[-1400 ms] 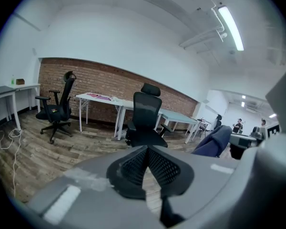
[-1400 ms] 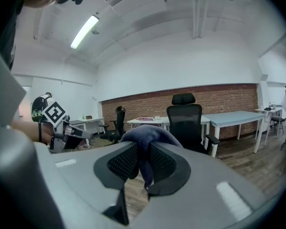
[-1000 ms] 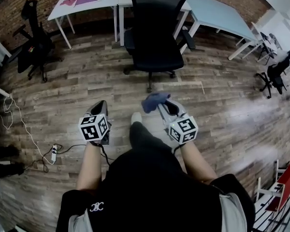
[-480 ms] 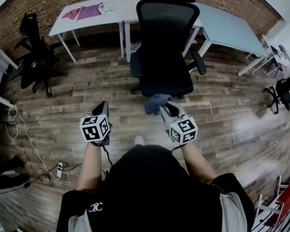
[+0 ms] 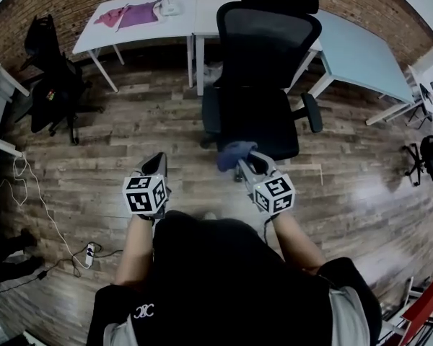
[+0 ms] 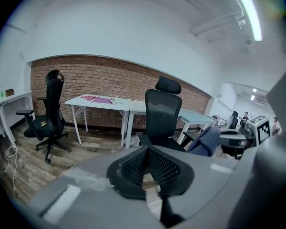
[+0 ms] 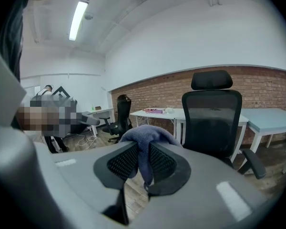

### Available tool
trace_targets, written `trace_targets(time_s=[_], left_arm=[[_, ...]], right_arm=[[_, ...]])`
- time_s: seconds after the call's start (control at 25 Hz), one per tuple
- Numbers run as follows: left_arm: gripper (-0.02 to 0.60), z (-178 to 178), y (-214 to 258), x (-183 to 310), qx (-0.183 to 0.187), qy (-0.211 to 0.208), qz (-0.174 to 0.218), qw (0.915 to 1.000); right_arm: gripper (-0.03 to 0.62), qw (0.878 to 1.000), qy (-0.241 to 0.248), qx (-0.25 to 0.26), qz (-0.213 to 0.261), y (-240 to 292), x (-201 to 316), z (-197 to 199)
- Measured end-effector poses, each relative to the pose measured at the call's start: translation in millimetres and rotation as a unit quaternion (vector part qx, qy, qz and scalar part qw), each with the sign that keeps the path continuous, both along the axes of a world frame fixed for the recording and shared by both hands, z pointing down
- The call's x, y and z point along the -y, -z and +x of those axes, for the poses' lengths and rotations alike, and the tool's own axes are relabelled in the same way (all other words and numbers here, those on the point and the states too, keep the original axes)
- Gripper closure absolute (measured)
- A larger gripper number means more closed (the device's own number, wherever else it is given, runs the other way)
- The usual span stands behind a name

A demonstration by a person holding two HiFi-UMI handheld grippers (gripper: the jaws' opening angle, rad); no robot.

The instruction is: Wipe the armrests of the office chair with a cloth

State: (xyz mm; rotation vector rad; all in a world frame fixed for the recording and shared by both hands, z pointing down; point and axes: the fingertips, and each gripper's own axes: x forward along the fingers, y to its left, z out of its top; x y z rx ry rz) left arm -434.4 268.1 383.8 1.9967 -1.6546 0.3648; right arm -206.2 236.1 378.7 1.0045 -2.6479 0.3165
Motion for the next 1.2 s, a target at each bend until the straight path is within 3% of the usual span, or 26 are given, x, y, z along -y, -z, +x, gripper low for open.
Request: trace_targets(time_s=[0.12,0.28,0.64,0.96,1.2], left_arm=[[0.575,-21,-11,22,-0.002,0.018,-0.013,0.9997],[0.575,-43,-24,63,0.004,0.008,-0.018,0.9998],[0.575,-99,-40,195,0.0,-0.082,-0.029,0.9962],[0.575,-134,-66,256,-0.014,-0.186,-0.068,0.9802],[0.575,-133,-93,275,-0.02,-0.25,-0.102,0.9626]], right_arm=[[0.516,1.0,-0.001,-0.005,-0.013,-9,23,-14],[0.516,0.999,-0.013,-0.023,-0.022,-25,57,-33],[0.516,0.989,-0.076,-0.107,-0.067,-86,142,-96],[0.516,0.964,-0.142,-0.171,-0.145,-126,169,-134],[0.516,0.935,-0.204,-0.209,-0.201,-163,151,-123]])
